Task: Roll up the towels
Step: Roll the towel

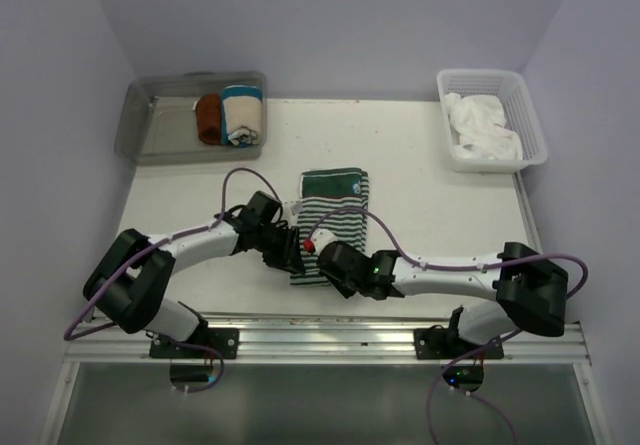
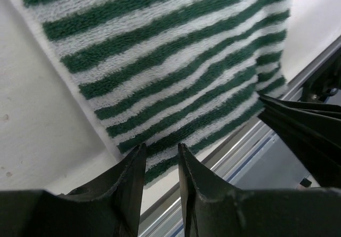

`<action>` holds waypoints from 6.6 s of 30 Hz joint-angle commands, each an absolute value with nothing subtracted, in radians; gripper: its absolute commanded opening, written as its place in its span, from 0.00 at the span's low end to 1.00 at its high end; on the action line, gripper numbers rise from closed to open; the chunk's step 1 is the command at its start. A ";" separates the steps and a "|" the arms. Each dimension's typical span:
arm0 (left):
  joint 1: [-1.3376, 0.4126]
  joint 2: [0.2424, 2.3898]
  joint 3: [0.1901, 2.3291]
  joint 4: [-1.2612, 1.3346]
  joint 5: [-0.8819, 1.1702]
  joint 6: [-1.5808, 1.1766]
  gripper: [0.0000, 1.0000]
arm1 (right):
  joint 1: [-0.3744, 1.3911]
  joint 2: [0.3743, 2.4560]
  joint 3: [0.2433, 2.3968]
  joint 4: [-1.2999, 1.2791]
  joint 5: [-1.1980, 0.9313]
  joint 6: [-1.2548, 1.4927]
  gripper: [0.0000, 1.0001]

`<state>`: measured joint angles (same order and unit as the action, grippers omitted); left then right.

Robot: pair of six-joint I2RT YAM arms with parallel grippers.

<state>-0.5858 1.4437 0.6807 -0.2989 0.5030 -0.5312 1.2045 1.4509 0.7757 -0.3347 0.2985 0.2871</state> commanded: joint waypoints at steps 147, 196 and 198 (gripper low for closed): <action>-0.624 1.631 0.868 -0.262 0.353 -0.403 0.25 | 0.746 1.574 0.948 -0.327 -0.266 0.233 0.18; -0.589 1.433 0.822 -0.351 0.247 -0.456 0.25 | 0.704 1.709 1.000 -0.331 -0.199 0.236 0.03; -0.591 1.456 0.825 -0.327 0.218 -0.462 0.25 | 0.701 1.700 0.996 -0.331 -0.195 0.239 0.03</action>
<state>-0.5957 1.4288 0.8207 -0.3470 0.2741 -0.4389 0.7109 1.6993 1.0111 -0.3573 -0.2237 0.2420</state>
